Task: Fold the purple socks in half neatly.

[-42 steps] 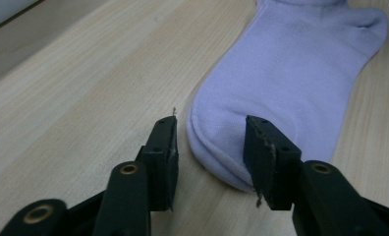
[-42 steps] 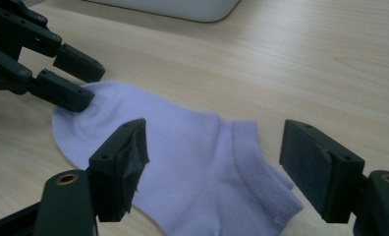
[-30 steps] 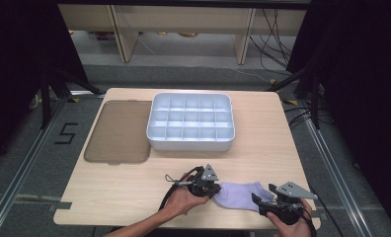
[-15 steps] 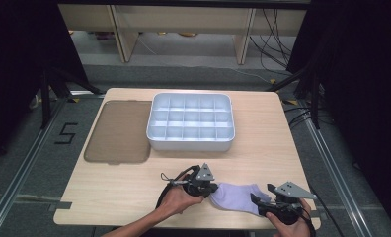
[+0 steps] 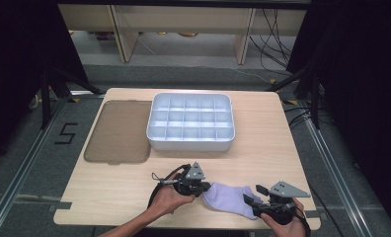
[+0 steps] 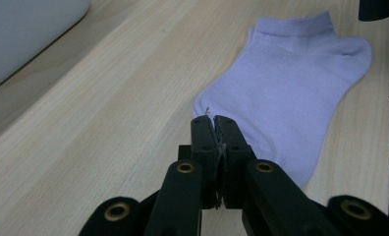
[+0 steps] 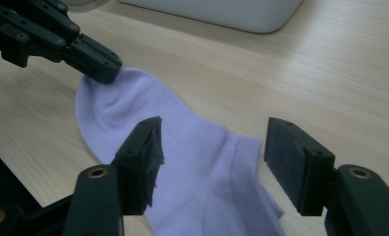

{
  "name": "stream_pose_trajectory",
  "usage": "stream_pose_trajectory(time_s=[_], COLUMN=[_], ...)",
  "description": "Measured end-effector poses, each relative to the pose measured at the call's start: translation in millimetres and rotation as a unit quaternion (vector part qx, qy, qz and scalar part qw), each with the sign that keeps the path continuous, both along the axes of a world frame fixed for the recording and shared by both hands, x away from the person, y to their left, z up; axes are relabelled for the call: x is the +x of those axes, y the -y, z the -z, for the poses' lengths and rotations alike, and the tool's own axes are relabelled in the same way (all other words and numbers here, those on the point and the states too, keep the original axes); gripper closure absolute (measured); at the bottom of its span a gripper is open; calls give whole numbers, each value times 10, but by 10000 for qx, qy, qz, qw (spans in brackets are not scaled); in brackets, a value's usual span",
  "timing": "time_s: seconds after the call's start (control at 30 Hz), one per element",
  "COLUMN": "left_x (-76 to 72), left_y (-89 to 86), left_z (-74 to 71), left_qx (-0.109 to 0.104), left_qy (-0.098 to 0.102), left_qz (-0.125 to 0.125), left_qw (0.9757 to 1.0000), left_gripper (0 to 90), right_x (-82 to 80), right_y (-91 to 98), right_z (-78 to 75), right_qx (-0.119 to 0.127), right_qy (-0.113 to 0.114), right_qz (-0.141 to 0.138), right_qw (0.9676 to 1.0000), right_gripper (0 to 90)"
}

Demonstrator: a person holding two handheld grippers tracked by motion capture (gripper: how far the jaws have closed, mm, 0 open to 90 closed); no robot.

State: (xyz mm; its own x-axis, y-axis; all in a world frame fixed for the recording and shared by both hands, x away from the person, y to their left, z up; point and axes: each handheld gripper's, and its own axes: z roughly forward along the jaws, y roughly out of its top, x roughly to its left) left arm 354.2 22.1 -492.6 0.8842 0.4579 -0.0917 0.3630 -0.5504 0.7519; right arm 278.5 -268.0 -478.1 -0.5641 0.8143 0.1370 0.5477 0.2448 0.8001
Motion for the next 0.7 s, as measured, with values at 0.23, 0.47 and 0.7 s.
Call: stream_pose_trajectory(time_s=[0.23,0.47,0.7], left_x=[29,23,42], left_y=[-145,-262,-492], left_z=[-41,-61,-88], left_qx=[-82,-98,-192], left_qy=[50,50,42], left_qz=[-142,-298,-570], left_qw=[9999,9995,9982], left_gripper=[875,874,875], right_x=[38,72,185], right_y=[-70,-208,-425], right_z=[-4,-21,-12], right_qx=[0,28,-84], right_qy=[-64,-188,-255], right_qz=[-258,-431,-748], right_qw=[9996,9989,9968], right_gripper=[523,579,716])
